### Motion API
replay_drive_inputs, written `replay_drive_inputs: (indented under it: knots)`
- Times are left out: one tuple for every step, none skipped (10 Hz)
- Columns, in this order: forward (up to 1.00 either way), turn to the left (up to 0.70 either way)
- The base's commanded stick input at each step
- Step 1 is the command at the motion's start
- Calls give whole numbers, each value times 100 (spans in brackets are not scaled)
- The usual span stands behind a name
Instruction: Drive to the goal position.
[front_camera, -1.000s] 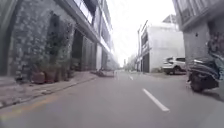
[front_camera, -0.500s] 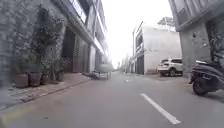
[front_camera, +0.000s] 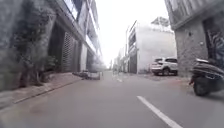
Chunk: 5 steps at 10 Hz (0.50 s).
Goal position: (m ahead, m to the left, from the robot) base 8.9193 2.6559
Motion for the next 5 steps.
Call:
replay_drive_inputs:
  knots:
    - [85, 0]
    - [85, 0]
    - [85, 0]
    - [85, 0]
    - [85, 0]
